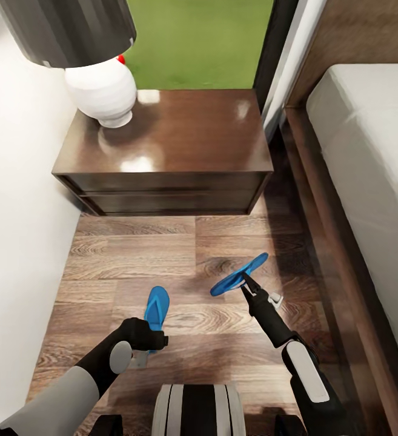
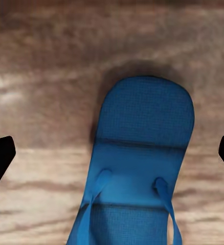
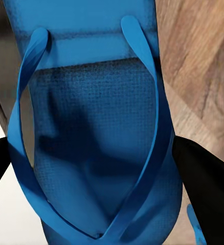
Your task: In the bedroom, move the book from the bed onto either nightstand, and place the two sandals side by side next to the bed.
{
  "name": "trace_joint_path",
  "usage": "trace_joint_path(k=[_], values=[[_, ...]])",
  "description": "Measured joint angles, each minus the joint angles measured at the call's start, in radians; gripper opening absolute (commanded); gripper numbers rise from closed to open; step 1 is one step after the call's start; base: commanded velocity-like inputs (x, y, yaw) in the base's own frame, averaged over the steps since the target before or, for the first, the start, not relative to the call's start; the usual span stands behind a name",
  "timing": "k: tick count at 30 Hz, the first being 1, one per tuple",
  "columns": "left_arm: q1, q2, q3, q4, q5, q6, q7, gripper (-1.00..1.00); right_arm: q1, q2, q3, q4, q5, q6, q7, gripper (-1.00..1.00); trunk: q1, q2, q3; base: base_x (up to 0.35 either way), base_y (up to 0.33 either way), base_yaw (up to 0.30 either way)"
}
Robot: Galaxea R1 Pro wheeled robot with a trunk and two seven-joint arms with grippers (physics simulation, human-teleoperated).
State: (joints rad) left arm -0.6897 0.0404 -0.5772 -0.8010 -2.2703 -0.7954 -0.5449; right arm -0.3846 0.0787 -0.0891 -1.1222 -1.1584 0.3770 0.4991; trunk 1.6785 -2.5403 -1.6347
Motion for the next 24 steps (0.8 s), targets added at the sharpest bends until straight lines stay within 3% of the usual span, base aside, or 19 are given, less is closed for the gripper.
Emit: trace_joint_path(k=[5,10,14,18,24], values=[[0.000,0.000,0.000,0.000,0.000,-0.001,0.000,1.00,0.000,0.000,0.000,-0.001,0.000,0.000,0.000,-1.00,0.002,-0.001,-0.019,0.000,0.000,0.000],[0.000,0.000,0.001,0.000,0.000,-0.004,-0.001,1.00,0.000,0.000,-0.001,-0.004,-0.002,0.002,0.001,-1.00,0.002,-0.001,-0.019,0.000,0.000,0.000],[0.000,0.000,0.001,-0.001,0.000,-0.006,-0.002,1.00,0.001,-0.001,-0.006,-0.077,-0.011,0.005,0.001,-1.00,0.002,-0.001,-0.019,0.000,0.000,0.000],[0.000,0.001,0.004,-0.006,0.000,-0.010,-0.003,1.00,0.002,-0.001,-0.006,-0.095,-0.073,0.006,0.000,-1.00,0.002,-0.001,-0.019,0.000,0.000,0.000],[0.000,0.004,0.007,-0.122,-0.001,-0.071,-0.013,1.00,0.002,-0.001,-0.006,-0.097,-0.092,0.005,0.000,-1.00,0.002,-0.001,-0.019,0.000,0.000,0.000]])
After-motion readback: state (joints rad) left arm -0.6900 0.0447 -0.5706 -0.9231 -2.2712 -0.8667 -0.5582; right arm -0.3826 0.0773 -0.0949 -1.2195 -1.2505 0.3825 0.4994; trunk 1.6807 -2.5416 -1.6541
